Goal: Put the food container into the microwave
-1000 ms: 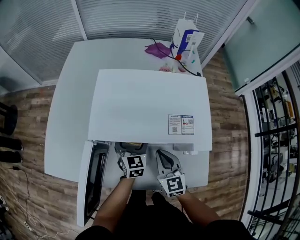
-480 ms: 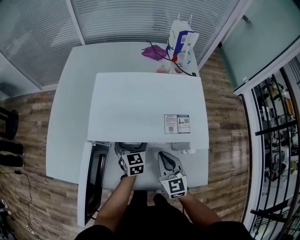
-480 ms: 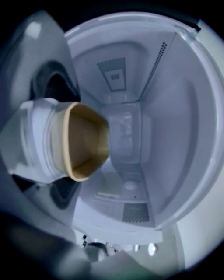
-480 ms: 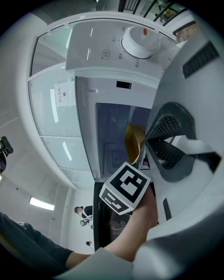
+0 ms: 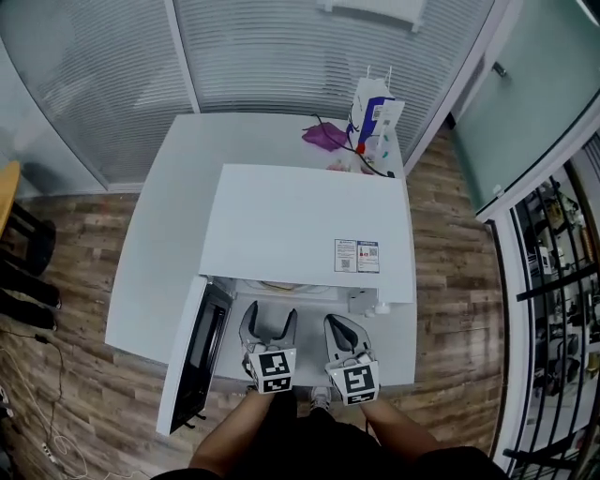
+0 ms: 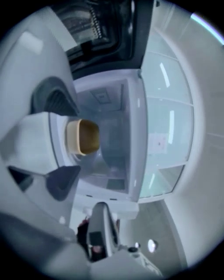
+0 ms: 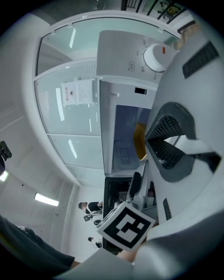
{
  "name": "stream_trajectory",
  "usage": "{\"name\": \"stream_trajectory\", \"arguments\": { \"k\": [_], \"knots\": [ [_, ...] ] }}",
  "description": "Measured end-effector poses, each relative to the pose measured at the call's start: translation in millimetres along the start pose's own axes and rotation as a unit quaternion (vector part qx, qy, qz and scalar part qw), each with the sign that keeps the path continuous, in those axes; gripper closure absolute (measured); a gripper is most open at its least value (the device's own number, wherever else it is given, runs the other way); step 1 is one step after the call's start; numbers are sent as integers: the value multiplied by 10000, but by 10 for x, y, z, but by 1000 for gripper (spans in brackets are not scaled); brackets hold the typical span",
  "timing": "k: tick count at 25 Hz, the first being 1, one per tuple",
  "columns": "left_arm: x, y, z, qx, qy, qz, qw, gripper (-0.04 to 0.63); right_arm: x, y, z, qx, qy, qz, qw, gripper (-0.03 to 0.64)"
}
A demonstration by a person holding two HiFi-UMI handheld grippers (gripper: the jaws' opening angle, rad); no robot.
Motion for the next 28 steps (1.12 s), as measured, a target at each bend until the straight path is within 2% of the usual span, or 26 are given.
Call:
{"name": "stream_trajectory", "arguments": {
  "k": [2, 10, 13, 21, 28],
  "knots": [
    [151, 93, 21, 2, 66, -134, 9999, 302, 54, 54, -27, -11, -22, -69, 10000, 609],
    [498, 245, 68, -82, 451, -256, 9986, 533, 213, 345, -116, 62, 16, -421, 9991, 609],
    [576, 320, 55, -97, 473, -344, 9982, 589, 243, 454, -88, 50, 94, -615, 9980, 609],
    [801, 438, -34, 153, 302, -436, 9985, 591, 393, 753, -42, 132, 162, -977, 9950, 611],
    [935, 515, -121, 156, 192, -595, 9979, 591, 538, 970, -7, 201, 169, -1258, 9917, 611]
  ]
}}
Point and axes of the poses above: the fingertips, and each gripper's own axes: x backward along the fingers, z to its left, y out of its top, the point moved 1 cm from there along x, backward along the fingers, and after that the axes turned 1 degree about -x, right-handed, at the moved point
